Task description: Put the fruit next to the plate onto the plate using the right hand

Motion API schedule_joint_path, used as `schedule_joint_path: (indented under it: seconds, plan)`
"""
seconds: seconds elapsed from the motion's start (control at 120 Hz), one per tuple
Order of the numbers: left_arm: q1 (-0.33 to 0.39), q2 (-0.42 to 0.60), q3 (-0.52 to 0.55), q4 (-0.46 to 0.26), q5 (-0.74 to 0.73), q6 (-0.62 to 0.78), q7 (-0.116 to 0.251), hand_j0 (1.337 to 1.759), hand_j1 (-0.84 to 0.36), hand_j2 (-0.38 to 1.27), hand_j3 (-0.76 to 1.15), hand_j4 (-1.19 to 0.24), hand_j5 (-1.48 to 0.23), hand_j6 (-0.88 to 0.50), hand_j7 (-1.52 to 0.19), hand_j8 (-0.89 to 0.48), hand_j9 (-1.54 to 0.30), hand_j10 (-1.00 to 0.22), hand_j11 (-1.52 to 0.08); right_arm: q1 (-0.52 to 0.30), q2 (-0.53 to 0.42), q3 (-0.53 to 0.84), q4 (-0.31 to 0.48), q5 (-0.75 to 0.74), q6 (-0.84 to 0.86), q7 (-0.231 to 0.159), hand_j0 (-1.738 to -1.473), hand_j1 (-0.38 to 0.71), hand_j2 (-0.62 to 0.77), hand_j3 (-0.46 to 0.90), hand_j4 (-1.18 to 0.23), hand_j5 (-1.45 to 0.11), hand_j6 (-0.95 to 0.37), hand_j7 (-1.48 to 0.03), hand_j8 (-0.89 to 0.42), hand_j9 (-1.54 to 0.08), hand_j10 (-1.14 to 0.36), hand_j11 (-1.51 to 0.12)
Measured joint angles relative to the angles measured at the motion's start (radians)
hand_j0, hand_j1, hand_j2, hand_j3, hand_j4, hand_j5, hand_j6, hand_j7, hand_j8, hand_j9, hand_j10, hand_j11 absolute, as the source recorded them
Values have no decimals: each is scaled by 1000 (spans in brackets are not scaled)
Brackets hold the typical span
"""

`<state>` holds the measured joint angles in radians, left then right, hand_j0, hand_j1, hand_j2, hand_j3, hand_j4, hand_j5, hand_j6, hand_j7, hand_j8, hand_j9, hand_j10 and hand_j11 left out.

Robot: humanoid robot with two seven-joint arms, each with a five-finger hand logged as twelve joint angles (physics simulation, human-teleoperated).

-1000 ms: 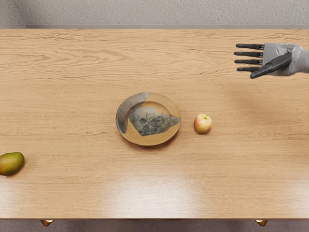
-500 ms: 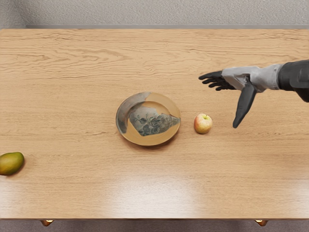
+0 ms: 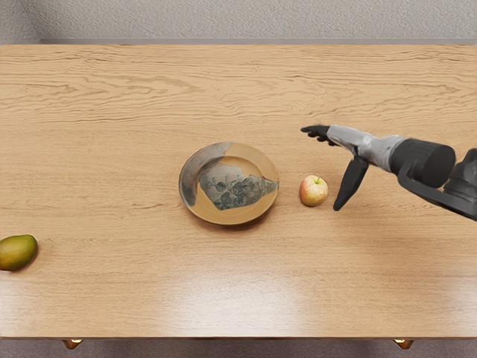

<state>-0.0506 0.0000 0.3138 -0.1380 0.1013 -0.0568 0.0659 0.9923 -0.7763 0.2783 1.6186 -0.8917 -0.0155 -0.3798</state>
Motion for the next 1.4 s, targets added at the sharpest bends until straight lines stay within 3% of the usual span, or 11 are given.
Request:
schedule_joint_path:
  seconds: [0.3, 0.633, 1.4]
  plan:
    - [0, 0, 0, 0, 0, 0, 0, 1658, 55, 49, 0, -245, -318, -245, -318, -245, -318, -245, -318, -50, 82, -33, -25, -135, -104, -16, -1658, -148, -31, 0, -172, -220, -174, -220, -173, -220, -172, -220]
    - [0, 0, -1, 0, 0, 0, 0, 1658, 55, 49, 0, -245, -318, -245, -318, -245, -318, -245, -318, -89, 157, -61, -57, -254, -169, -80, -1658, -15, -53, 0, -283, -364, -284, -364, -283, -364, -282, -364]
    - [0, 0, -1, 0, 0, 0, 0, 1658, 55, 49, 0, -245, -318, -245, -318, -245, -318, -245, -318, -119, 173, -77, -76, -280, -194, -85, -1658, 187, -85, -1, -457, -579, -449, -584, -414, -583, -454, -583]
